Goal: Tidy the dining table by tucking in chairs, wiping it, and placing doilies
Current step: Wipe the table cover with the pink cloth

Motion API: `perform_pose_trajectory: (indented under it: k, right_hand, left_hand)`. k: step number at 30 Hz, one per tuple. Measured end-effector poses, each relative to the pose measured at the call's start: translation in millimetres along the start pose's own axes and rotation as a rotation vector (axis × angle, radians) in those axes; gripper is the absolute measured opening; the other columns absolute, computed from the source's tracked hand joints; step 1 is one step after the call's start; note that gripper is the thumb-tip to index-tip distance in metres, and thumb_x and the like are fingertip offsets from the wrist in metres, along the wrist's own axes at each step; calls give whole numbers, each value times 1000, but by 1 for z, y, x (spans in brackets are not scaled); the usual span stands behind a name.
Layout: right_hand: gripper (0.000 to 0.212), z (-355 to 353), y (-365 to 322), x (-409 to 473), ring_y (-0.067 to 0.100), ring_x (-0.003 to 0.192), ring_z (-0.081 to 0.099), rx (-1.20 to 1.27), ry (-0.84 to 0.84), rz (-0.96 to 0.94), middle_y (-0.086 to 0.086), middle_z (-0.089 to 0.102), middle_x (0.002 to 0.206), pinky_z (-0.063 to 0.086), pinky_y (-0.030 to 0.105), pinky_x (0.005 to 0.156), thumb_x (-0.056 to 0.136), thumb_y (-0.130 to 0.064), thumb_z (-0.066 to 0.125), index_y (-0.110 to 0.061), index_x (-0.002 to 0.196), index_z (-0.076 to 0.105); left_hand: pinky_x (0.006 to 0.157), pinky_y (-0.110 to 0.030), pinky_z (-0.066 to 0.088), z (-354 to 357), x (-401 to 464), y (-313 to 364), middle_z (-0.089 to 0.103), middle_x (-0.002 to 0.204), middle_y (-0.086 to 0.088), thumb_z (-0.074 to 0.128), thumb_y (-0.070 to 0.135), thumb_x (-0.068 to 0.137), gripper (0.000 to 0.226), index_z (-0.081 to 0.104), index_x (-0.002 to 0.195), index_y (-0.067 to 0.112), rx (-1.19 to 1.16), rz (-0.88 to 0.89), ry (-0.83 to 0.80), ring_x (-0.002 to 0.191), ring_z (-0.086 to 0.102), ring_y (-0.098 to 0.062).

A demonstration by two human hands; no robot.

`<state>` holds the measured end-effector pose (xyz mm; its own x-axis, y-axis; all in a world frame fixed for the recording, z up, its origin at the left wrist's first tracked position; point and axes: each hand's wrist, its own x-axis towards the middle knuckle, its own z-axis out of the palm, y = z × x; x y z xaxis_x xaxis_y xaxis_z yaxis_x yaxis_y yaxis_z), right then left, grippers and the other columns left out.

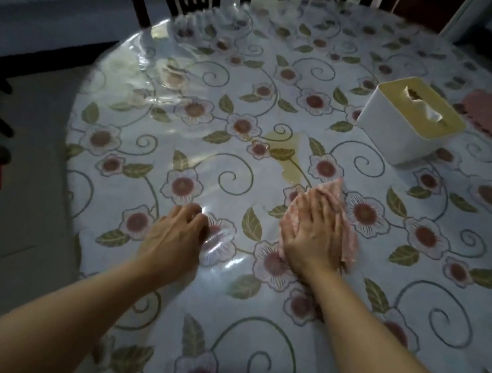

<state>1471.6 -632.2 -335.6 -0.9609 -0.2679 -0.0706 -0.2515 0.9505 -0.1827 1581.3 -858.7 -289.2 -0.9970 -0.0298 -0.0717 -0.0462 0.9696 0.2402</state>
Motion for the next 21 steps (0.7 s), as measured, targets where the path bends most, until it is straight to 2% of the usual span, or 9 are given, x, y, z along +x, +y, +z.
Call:
perform_pose_trajectory:
  k: [5,8,10,13,15,17,21]
  right_hand:
    - [64,0,-9,0,14,145,-17,-12,-7,18,0,-11,159,-20,36,114,97,-49,19,-24,147,-11]
    - [63,1,-16,1,13,143,-19,-6,-5,39,-1,-16,156,-20,33,114,94,-48,12,-23,145,-14]
    - [63,0,-19,1,13,144,-17,-7,-9,55,-1,-15,157,-20,31,115,92,-48,11,-23,146,-12]
    - [60,0,-31,-5,14,145,-16,10,-24,90,1,-10,159,-16,33,117,98,-43,17,-20,148,-8]
    - [58,4,-53,-22,14,146,-14,38,-9,86,0,-9,159,-16,32,117,100,-41,19,-19,147,-7]
    - [57,10,-81,-46,16,147,-7,85,16,84,-1,-3,157,-13,31,117,99,-39,23,-18,148,1]
    - [56,25,-140,-102,20,147,5,115,47,136,3,14,158,8,40,120,100,-39,24,-15,150,17]
  left_hand:
    - [63,-32,38,-2,27,-20,54,103,-10,33,58,78,54,56,96,12,-3,28,-15,86,49,-25]
    - [67,-33,42,-4,40,-23,51,104,-6,32,67,74,60,54,96,15,-2,55,-55,90,44,-22]
    - [72,-36,45,-8,50,-26,50,106,-6,39,62,72,55,54,96,15,-12,93,-85,92,44,-23]
    - [73,-37,44,-10,61,-31,52,109,-9,58,31,74,31,56,98,11,-35,158,-88,94,48,-29]
    - [73,-38,44,-10,65,-39,52,111,-11,64,17,72,31,57,101,10,-36,209,-103,94,47,-29]
    - [74,-39,44,-10,66,-46,52,111,-13,64,15,70,35,57,103,9,-35,278,-117,95,46,-30]
    - [75,-39,43,-13,66,-58,49,116,-13,62,22,72,39,55,109,11,-24,369,-147,100,44,-31]
